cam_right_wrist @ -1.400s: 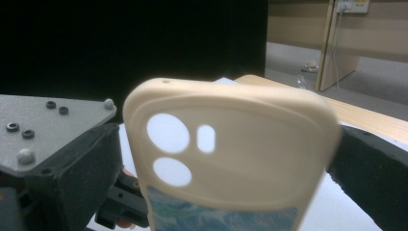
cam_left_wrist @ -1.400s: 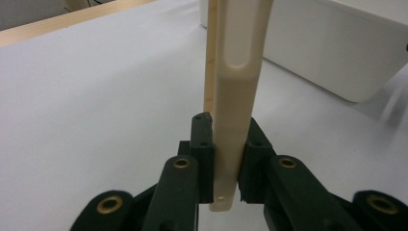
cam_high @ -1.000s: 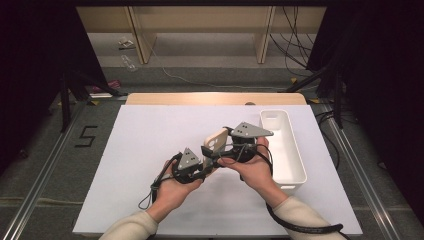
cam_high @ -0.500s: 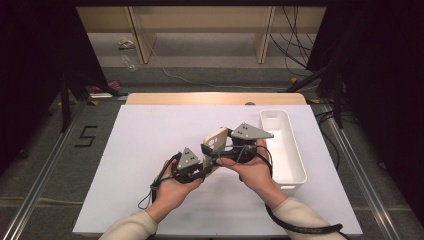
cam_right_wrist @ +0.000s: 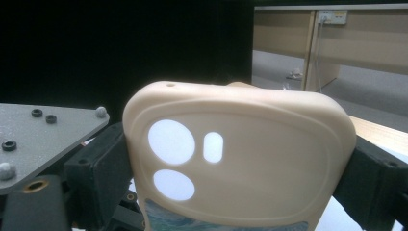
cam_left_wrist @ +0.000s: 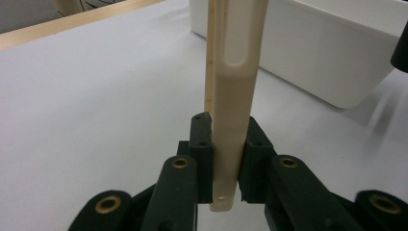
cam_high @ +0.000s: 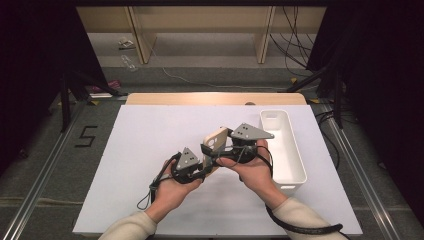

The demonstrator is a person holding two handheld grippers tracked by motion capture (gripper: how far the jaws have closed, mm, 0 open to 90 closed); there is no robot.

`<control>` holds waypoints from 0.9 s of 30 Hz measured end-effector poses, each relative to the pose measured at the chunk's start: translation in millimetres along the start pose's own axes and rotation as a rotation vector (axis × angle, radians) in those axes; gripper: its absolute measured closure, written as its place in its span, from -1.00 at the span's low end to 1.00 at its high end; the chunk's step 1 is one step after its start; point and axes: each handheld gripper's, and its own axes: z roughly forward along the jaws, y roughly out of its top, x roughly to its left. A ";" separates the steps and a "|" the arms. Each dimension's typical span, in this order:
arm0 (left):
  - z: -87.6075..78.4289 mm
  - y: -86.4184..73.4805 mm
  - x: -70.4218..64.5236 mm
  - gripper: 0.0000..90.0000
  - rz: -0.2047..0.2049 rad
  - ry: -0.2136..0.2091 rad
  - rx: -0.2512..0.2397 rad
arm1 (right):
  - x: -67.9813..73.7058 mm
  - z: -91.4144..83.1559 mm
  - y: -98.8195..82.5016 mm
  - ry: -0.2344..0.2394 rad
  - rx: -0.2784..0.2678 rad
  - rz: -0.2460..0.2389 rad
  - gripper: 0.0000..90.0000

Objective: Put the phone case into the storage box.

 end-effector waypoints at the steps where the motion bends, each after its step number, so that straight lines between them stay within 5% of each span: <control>1: -0.2 0.0 0.0 0.73 0.003 -0.001 0.003 | 0.2 -0.1 0.1 0.000 0.002 0.001 -0.73; 8: -3.2 -0.2 0.0 0.56 0.024 -0.012 0.001 | 0.8 -1.1 1.2 0.006 0.007 0.008 -0.73; 14: -4.1 -1.8 -0.2 -0.05 0.092 -0.028 0.000 | -1.0 -2.6 2.3 -0.008 0.004 0.013 -0.73; 19: -6.1 -1.9 -2.4 -0.63 0.113 -0.025 0.055 | -2.8 -3.4 3.0 -0.013 0.002 0.016 -0.72; 27: -12.8 -2.8 -0.4 -0.98 0.127 -0.022 0.085 | -5.6 -5.5 5.2 -0.017 -0.004 0.024 -0.72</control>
